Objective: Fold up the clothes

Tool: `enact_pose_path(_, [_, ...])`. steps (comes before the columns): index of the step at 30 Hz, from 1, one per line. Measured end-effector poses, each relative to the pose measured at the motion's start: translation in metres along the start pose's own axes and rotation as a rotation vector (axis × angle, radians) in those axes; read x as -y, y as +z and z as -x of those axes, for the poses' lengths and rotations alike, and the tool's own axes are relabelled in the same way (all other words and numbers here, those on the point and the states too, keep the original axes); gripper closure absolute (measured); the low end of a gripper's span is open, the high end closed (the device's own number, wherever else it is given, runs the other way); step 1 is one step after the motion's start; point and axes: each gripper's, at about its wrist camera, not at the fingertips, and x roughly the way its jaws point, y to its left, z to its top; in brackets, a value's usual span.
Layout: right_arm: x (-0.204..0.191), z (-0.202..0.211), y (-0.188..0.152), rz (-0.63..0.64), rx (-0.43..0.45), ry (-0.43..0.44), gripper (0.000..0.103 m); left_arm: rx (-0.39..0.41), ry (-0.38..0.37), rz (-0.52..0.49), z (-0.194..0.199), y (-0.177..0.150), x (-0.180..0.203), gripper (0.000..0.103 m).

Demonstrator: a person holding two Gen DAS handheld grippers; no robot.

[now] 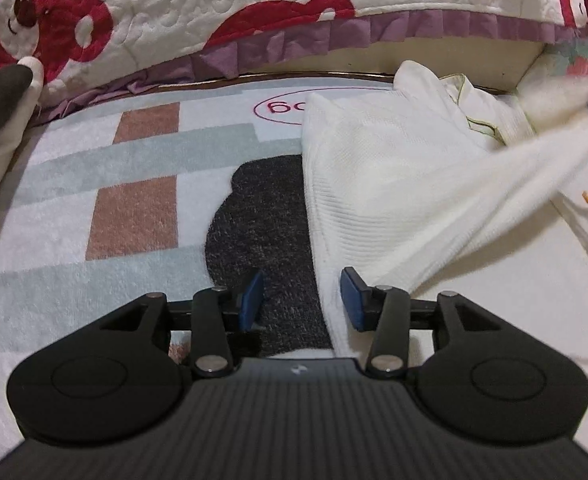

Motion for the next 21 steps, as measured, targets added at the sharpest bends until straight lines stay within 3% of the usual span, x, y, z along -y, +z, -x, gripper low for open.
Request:
enact_pose_path(4, [0.032,-0.01,-0.038,-0.155,-0.124,-0.054,0.092,-0.004,0.006,-0.007,0.0,0.0,0.002,0.06])
enact_pose_path(9, [0.073,-0.022,-0.085,-0.35,-0.279,-0.122,0.07,-0.009,0.002,-0.011,0.0,0.001,0.001,0.06])
enact_pose_path(16, [0.071,-0.027,-0.061,-0.325,-0.27,-0.058,0.069,-0.013,0.002,-0.015,-0.002,0.0,0.001,0.059])
enact_pose_path(18, [0.069,-0.029,-0.053,-0.314,-0.265,-0.039,0.065,-0.013,0.004,-0.016,-0.002,0.001,0.001,0.059])
enact_pose_path(19, [0.069,-0.029,-0.05,-0.309,-0.263,-0.029,0.065,-0.012,0.012,-0.023,-0.002,0.0,0.002,0.056])
enact_pose_path(20, [0.068,-0.03,-0.046,-0.304,-0.261,-0.019,0.061,-0.01,0.038,-0.04,-0.003,-0.001,0.005,0.042])
enact_pose_path(21, [0.068,-0.031,-0.042,-0.299,-0.258,-0.009,0.051,-0.007,0.075,-0.057,-0.003,-0.001,0.007,0.035])
